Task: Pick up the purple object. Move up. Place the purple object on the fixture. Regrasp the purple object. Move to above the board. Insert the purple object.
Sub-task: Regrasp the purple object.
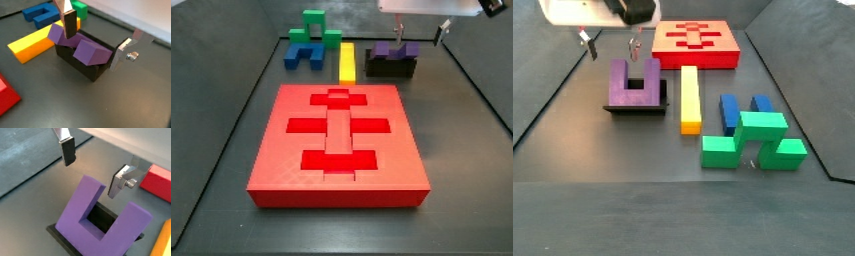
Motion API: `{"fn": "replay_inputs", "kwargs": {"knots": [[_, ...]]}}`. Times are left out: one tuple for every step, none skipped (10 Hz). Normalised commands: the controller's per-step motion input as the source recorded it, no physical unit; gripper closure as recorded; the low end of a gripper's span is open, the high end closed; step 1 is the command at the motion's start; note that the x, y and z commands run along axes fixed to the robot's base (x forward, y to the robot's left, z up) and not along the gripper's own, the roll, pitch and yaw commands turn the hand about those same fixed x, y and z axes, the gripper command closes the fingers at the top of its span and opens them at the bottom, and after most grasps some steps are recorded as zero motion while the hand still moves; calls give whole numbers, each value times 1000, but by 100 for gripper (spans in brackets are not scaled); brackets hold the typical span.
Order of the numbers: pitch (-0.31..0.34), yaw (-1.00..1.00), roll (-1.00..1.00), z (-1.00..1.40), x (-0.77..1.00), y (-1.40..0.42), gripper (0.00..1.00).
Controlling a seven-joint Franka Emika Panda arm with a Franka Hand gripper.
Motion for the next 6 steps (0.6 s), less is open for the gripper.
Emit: {"fn": "replay_inputs", "kwargs": {"knots": [[0, 0, 1000, 0, 31, -226, 0], [0, 0, 1000, -34, 34, -194, 0], [0, 0, 1000, -80, 83, -160, 0], [0, 0, 1000, -131, 117, -123, 0], [0, 9, 1000, -194, 86, -40, 0], [0, 31, 1000, -203, 54, 0, 0]]}}
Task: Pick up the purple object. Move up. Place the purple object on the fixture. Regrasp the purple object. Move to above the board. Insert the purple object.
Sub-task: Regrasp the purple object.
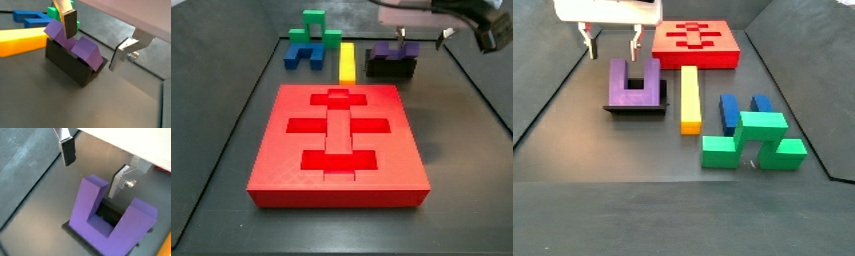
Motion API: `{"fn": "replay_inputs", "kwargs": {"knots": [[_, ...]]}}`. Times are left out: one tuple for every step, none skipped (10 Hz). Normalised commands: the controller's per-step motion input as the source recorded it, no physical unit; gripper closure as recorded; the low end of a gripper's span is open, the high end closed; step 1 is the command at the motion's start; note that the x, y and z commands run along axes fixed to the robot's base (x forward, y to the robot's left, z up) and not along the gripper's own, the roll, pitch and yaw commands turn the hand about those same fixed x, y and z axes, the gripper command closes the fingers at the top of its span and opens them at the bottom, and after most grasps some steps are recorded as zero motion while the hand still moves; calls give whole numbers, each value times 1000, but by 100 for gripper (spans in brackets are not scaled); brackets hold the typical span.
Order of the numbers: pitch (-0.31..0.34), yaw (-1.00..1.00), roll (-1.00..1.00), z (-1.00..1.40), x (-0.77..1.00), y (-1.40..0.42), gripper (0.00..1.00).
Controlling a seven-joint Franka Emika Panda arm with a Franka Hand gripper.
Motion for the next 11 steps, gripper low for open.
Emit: {"fn": "replay_inputs", "kwargs": {"knots": [[0, 51, 1000, -117, 149, 0, 0], [0, 66, 1000, -109, 146, 0, 0], [0, 86, 1000, -86, 169, 0, 0], [0, 100, 1000, -91, 149, 6, 0], [0, 120, 1000, -111, 83, 23, 0], [0, 157, 1000, -149, 0, 43, 0], [-3, 197, 1000, -197, 0, 26, 0], [0, 200, 1000, -263, 0, 0, 0], [0, 191, 949, -177, 0, 0, 0], [0, 174, 803, -40, 31, -66, 0], [-11, 63, 129, 0, 0, -29, 0]]}}
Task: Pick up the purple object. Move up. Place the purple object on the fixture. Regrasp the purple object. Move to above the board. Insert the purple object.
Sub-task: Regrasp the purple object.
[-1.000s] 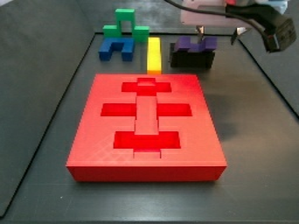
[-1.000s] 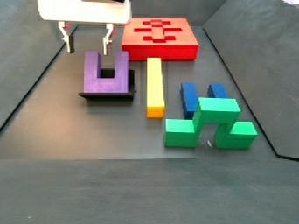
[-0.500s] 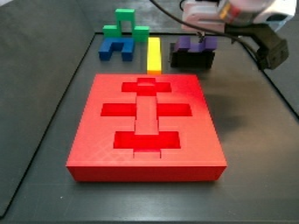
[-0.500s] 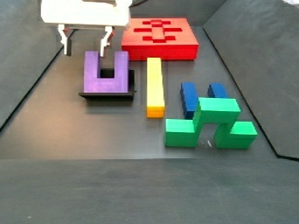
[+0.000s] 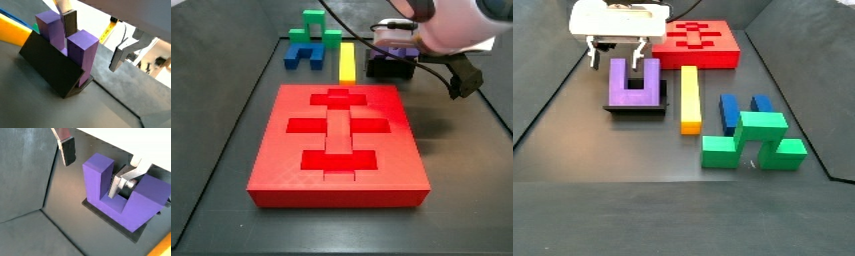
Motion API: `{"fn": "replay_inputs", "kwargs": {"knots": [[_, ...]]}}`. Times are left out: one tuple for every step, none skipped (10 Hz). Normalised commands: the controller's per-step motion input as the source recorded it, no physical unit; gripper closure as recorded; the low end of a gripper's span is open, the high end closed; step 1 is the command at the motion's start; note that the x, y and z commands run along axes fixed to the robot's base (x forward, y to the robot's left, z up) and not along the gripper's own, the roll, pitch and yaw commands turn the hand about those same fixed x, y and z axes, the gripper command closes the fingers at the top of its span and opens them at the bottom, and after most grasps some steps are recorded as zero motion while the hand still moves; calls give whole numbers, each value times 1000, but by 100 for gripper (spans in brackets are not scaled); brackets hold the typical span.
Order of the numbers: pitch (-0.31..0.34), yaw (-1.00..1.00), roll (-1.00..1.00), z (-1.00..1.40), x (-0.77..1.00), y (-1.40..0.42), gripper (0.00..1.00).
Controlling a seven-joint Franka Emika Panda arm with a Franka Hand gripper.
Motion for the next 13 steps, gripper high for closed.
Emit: {"fn": "replay_inputs", "kwargs": {"knots": [[0, 40, -51, 0, 0, 9, 0], [0, -14, -363, -163, 31, 137, 0], [0, 0, -760, -14, 26, 337, 0], [-31, 0, -863, -74, 3, 243, 0], [-49, 0, -697, 0, 9, 129, 0], [0, 0, -174, 0, 0, 0, 0], [0, 0, 151, -131, 0, -111, 0], [0, 0, 243, -231, 14, -114, 0], [0, 0, 157, -171, 17, -86, 0], [0, 0, 46, -34, 43, -31, 0], [0, 0, 43, 0, 20, -34, 0], [0, 0, 20, 0, 0, -17, 0], [0, 0, 6, 0, 0, -23, 0]]}}
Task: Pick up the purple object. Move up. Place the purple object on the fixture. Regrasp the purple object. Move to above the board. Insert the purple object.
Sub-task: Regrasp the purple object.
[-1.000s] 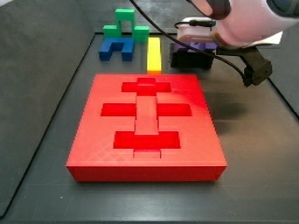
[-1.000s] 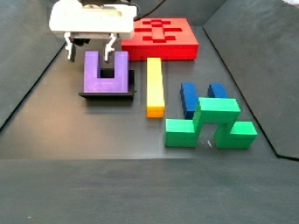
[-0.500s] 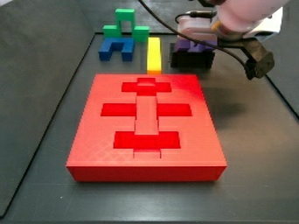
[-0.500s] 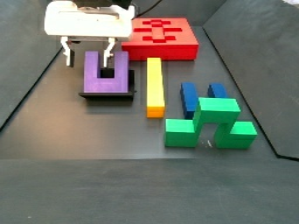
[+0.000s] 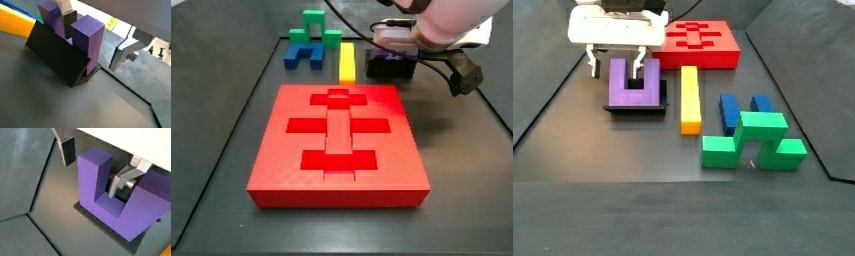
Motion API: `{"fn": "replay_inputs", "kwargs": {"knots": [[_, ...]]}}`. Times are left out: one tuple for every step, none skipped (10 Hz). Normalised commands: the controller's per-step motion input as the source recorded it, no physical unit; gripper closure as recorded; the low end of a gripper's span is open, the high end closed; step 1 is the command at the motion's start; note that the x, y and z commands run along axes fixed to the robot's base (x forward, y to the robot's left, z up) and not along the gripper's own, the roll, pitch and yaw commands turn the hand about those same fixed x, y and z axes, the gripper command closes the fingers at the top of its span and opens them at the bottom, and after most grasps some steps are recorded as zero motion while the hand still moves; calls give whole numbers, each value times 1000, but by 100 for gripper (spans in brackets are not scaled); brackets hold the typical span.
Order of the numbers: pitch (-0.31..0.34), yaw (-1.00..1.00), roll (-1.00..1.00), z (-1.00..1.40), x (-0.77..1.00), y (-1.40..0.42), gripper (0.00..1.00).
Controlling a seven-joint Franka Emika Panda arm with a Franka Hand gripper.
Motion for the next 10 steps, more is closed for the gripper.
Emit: {"fn": "replay_inputs", "kwargs": {"knots": [[0, 0, 0, 0, 0, 0, 100], [0, 0, 0, 0, 0, 0, 100], [0, 0, 0, 0, 0, 0, 100], [0, 0, 0, 0, 0, 0, 100], [0, 0, 0, 0, 0, 0, 100], [0, 0, 0, 0, 0, 0, 100], [0, 0, 0, 0, 0, 0, 100], [0, 0, 0, 0, 0, 0, 100], [0, 0, 0, 0, 0, 0, 100], [0, 0, 0, 0, 0, 0, 100]]}}
